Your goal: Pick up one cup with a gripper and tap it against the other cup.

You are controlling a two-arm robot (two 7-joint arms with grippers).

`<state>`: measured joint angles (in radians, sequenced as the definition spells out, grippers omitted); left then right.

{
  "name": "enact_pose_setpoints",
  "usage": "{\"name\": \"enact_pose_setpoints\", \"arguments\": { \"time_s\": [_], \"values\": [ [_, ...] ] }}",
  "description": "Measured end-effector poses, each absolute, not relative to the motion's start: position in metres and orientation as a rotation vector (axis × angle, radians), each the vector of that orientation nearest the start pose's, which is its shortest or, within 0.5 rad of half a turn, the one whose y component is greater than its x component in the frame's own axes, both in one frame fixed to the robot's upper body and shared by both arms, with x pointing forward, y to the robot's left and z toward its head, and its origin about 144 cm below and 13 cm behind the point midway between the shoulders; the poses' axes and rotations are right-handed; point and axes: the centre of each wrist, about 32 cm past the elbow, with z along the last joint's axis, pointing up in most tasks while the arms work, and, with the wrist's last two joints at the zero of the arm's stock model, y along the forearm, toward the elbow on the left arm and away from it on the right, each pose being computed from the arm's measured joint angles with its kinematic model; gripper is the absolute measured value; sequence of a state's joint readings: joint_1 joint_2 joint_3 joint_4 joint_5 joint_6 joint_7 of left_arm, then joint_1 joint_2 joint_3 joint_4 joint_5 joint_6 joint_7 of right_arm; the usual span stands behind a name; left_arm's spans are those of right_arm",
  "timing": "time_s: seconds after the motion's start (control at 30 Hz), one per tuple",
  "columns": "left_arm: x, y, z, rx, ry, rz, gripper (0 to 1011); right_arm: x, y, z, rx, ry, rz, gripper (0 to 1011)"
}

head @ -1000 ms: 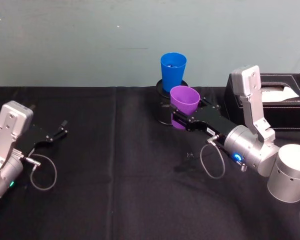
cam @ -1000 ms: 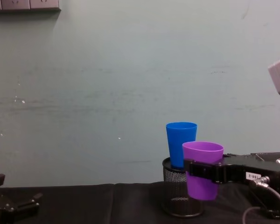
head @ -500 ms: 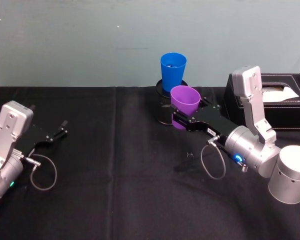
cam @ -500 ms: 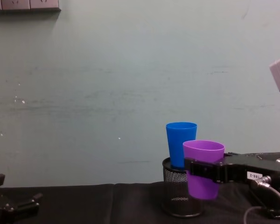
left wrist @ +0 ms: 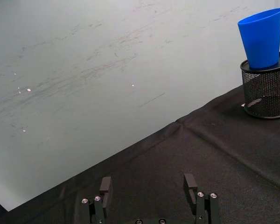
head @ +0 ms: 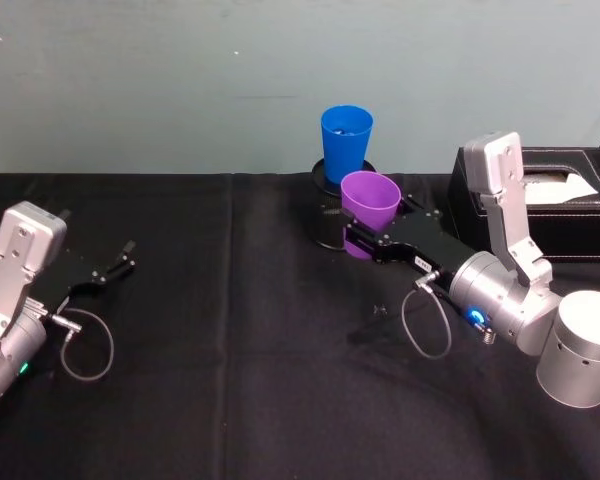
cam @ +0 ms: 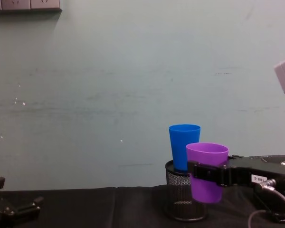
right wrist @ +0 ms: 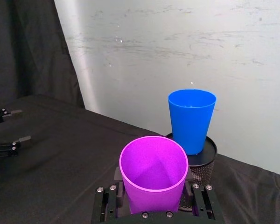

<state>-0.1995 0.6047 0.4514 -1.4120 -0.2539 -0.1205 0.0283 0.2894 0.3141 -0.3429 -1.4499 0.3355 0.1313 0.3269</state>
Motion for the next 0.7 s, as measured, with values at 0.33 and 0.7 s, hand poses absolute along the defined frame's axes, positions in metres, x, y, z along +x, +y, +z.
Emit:
{"name": "enact_pose_setpoints", "arguments": {
  "time_s": [0.33,0.7],
  "values": [
    [0.4886,0.3097,1.1398,0.304,-0.285,1.248,1000,0.5256,-0.2274,1.1874,-0.09,0.02,-0.963,723],
    [0.4886,0.3096,1.1398,0.304,-0.285,1.248,1000,0.5256,-0.2274,1.1874,-0.09,0.02,-0.963,723]
  ]
}}
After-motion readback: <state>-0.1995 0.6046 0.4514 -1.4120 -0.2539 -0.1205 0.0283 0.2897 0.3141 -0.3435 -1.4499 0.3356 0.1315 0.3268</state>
